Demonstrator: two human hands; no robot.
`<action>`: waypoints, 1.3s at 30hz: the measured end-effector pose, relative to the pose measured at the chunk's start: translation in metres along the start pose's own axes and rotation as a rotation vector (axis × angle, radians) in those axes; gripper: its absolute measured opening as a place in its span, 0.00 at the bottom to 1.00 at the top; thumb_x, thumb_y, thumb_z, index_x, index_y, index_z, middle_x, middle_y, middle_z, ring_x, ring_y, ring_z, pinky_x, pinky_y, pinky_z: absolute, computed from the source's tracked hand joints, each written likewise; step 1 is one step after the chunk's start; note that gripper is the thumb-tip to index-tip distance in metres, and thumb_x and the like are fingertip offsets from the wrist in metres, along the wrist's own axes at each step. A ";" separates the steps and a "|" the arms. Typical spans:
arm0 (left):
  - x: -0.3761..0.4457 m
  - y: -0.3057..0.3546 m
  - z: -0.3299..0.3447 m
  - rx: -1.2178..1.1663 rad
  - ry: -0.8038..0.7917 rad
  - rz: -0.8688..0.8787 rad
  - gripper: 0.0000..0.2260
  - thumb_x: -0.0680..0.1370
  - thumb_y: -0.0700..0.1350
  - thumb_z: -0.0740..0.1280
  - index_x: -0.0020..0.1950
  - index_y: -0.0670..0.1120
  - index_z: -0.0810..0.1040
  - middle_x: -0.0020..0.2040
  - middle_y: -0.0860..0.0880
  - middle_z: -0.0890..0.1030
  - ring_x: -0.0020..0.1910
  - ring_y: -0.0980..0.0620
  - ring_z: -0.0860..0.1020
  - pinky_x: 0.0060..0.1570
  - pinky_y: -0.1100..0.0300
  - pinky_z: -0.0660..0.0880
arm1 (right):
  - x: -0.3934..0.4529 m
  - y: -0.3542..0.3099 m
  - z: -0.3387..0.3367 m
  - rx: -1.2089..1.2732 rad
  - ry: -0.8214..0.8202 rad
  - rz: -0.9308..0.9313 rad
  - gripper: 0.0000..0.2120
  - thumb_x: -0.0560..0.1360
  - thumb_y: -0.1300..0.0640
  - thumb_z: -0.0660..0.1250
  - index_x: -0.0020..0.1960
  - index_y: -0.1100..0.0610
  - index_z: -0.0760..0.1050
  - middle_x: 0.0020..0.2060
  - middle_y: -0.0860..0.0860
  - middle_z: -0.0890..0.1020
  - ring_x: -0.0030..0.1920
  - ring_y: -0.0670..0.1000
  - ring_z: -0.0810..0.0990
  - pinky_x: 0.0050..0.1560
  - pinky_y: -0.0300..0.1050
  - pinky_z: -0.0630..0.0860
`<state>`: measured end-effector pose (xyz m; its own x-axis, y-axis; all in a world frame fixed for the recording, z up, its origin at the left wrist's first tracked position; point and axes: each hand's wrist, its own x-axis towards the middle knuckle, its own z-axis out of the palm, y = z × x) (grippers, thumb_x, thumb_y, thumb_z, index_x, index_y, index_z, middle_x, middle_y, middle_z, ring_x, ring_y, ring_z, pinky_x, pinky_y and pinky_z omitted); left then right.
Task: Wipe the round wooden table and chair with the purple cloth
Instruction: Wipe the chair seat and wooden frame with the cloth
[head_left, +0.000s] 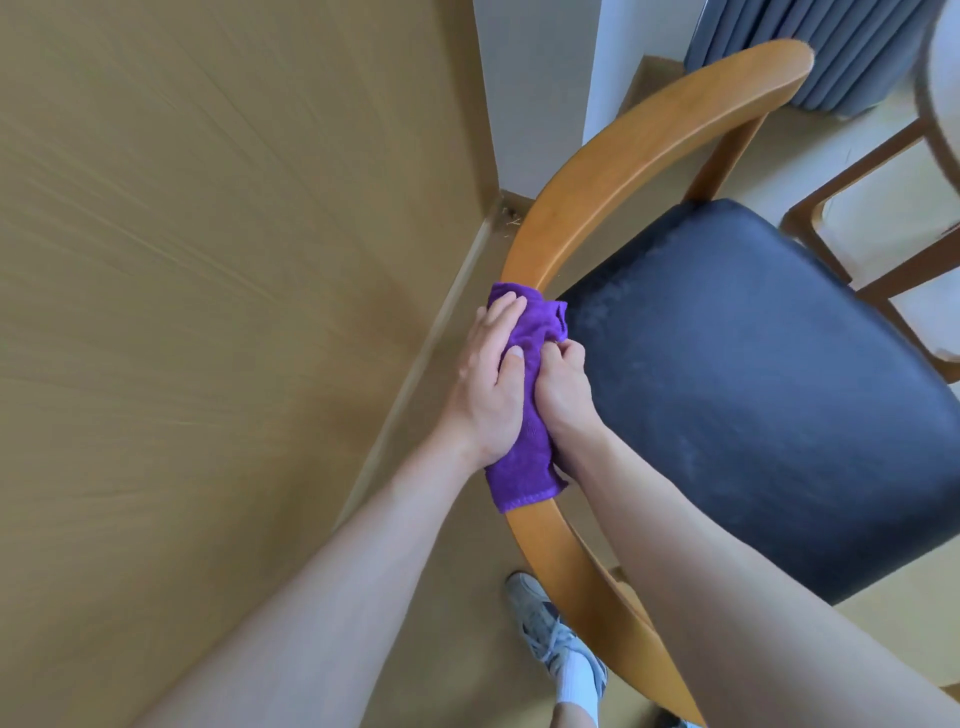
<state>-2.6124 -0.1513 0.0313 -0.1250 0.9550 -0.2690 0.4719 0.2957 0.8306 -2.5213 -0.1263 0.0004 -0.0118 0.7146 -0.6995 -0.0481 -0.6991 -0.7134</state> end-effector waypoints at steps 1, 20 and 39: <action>0.005 -0.001 0.001 0.031 -0.010 0.013 0.23 0.85 0.35 0.53 0.81 0.45 0.62 0.83 0.51 0.59 0.83 0.54 0.51 0.79 0.66 0.48 | 0.005 0.000 0.001 0.008 0.013 0.008 0.09 0.84 0.49 0.55 0.61 0.51 0.67 0.51 0.46 0.78 0.49 0.45 0.79 0.41 0.41 0.73; -0.063 0.012 0.017 -0.227 0.237 -0.199 0.24 0.85 0.44 0.62 0.81 0.53 0.64 0.78 0.60 0.64 0.72 0.72 0.64 0.68 0.75 0.61 | -0.049 0.017 -0.045 -0.140 -0.225 -0.027 0.11 0.84 0.45 0.59 0.61 0.50 0.72 0.55 0.48 0.81 0.52 0.47 0.81 0.51 0.45 0.78; -0.205 0.039 0.069 -0.764 0.279 -0.275 0.43 0.67 0.29 0.64 0.79 0.57 0.62 0.72 0.57 0.77 0.72 0.53 0.75 0.64 0.58 0.76 | -0.139 0.002 -0.161 -0.274 -0.587 -0.169 0.10 0.71 0.65 0.67 0.51 0.62 0.71 0.42 0.64 0.74 0.41 0.59 0.73 0.41 0.60 0.73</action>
<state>-2.5081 -0.3373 0.0850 -0.4062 0.7884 -0.4620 -0.3111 0.3561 0.8812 -2.3593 -0.2314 0.0891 -0.5713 0.6562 -0.4930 0.1577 -0.5017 -0.8506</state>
